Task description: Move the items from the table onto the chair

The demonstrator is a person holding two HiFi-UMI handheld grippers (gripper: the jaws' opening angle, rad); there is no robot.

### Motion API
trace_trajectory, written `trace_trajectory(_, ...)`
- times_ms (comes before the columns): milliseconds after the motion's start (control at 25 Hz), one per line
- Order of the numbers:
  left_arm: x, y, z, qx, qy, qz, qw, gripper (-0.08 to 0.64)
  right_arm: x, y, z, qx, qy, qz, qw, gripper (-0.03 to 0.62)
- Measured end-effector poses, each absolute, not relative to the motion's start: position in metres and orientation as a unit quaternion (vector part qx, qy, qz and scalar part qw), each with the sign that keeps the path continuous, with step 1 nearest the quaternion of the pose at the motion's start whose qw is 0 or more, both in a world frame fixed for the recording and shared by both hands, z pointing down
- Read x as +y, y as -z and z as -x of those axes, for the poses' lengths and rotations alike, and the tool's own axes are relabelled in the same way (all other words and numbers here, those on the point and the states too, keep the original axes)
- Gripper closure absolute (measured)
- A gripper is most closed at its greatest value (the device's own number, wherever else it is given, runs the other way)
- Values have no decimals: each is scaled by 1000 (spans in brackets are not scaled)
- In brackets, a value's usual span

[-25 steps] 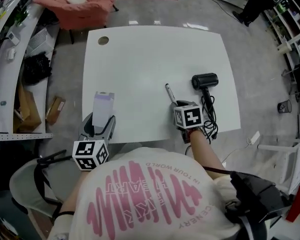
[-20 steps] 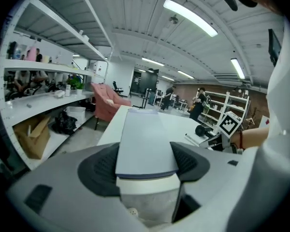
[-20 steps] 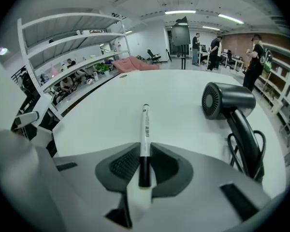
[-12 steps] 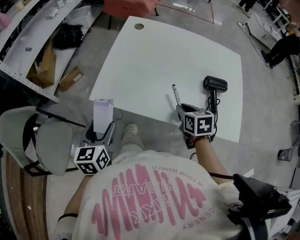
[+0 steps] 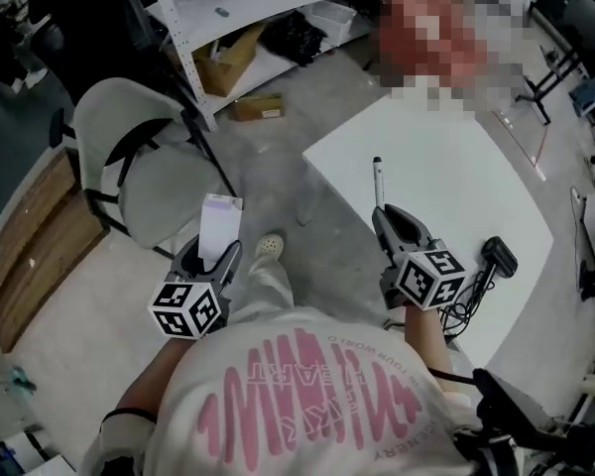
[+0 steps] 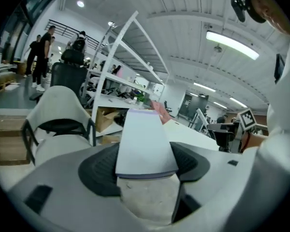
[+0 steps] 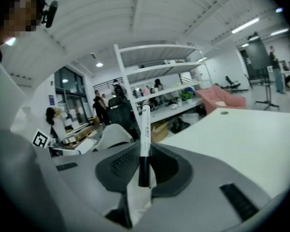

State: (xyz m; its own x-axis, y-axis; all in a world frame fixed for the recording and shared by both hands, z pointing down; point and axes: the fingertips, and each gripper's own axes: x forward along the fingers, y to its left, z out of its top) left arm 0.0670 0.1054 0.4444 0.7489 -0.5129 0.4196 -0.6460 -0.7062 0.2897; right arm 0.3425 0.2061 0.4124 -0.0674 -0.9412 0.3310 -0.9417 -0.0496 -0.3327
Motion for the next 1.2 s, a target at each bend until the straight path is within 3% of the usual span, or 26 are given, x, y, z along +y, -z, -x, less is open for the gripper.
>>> trace_trajectory(400,48,-444,47,-448,-104,-860,223,244,88,-404,-237,-785,-208,-577,91,517)
trace_trajectory(680,-30,-450,102,-457,-117,-849,239,244,-17,-406,-180,-798,-221,-551,102,517)
trace_trajectory(1200,-178,-434,162,-446,-128,-862,204,245,-172,-407,-82,-820,-239,-511,97,517)
